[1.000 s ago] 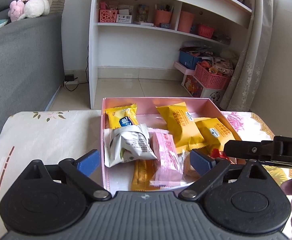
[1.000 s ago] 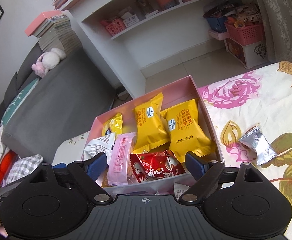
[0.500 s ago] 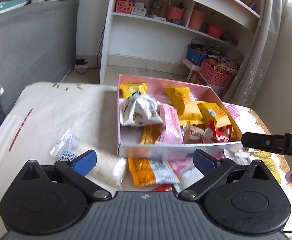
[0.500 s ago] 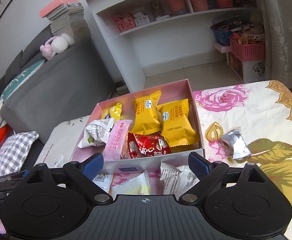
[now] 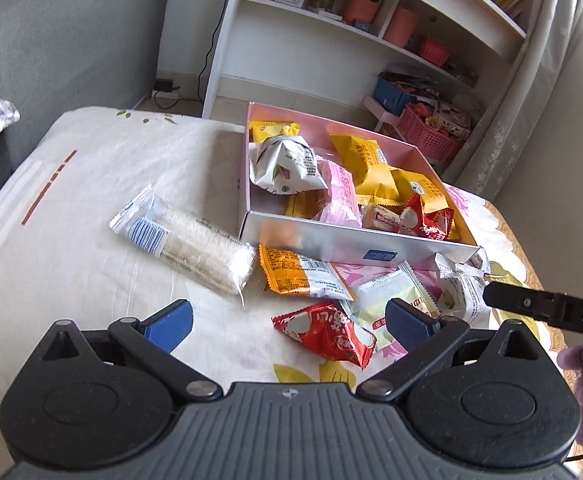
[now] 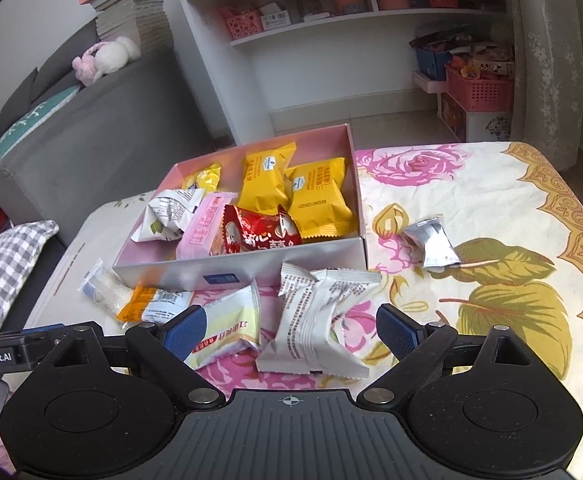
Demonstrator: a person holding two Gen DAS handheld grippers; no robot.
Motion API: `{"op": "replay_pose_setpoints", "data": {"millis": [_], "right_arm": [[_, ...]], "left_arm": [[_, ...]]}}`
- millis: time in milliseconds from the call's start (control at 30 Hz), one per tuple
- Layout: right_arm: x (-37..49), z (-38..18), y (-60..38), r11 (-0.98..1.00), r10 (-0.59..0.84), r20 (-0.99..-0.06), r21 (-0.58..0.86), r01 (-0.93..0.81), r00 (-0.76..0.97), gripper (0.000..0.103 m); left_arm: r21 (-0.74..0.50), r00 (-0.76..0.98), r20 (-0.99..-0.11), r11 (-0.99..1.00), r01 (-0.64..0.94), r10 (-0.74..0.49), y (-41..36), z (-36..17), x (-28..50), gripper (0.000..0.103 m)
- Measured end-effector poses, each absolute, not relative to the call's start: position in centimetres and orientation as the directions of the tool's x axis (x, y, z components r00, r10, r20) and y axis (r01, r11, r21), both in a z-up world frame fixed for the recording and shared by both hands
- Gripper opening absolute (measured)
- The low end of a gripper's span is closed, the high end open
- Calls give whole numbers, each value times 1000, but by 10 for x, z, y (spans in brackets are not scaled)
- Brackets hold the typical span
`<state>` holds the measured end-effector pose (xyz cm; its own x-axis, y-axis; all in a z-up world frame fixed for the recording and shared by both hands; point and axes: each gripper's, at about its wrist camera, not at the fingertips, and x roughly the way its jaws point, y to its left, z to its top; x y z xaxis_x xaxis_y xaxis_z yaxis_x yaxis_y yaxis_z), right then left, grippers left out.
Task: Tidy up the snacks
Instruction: 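Grasp a small red candy pack with left gripper while right gripper grasps a white pillow pack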
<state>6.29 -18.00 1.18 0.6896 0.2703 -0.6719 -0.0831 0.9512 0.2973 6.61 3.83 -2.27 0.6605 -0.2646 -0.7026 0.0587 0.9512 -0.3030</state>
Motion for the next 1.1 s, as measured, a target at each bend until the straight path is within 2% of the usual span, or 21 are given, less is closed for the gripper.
{"op": "replay_pose_setpoints", "data": {"millis": [300, 500, 733, 967, 1000, 1067, 1100], "right_arm": [[58, -1, -191, 963, 227, -707, 263, -49, 669, 94], [62, -10, -194, 961, 221, -735, 278, -13, 640, 94], [65, -16, -192, 960, 223, -749, 279, -8, 624, 94], [68, -20, -190, 963, 216, -757, 269, -6, 617, 94], [68, -20, -190, 963, 215, -758, 269, -5, 616, 94], [68, -20, -190, 963, 215, -759, 269, -4, 615, 94], [68, -20, -189, 963, 215, -758, 269, -4, 615, 94]], "left_arm": [[-392, 611, -736, 920, -32, -292, 39, -35, 70, 102], [-445, 583, -749, 891, -92, -314, 31, -44, 76, 95], [-435, 556, -767, 896, -86, -319, 18, -51, 79, 72], [-422, 534, -769, 906, -12, -351, 19, -50, 74, 36], [-414, 533, -770, 910, 2, -351, 20, -50, 73, 34], [-377, 532, -779, 926, 25, -331, 21, -50, 70, 23], [-354, 533, -785, 935, 36, -317, 22, -49, 69, 23]]}}
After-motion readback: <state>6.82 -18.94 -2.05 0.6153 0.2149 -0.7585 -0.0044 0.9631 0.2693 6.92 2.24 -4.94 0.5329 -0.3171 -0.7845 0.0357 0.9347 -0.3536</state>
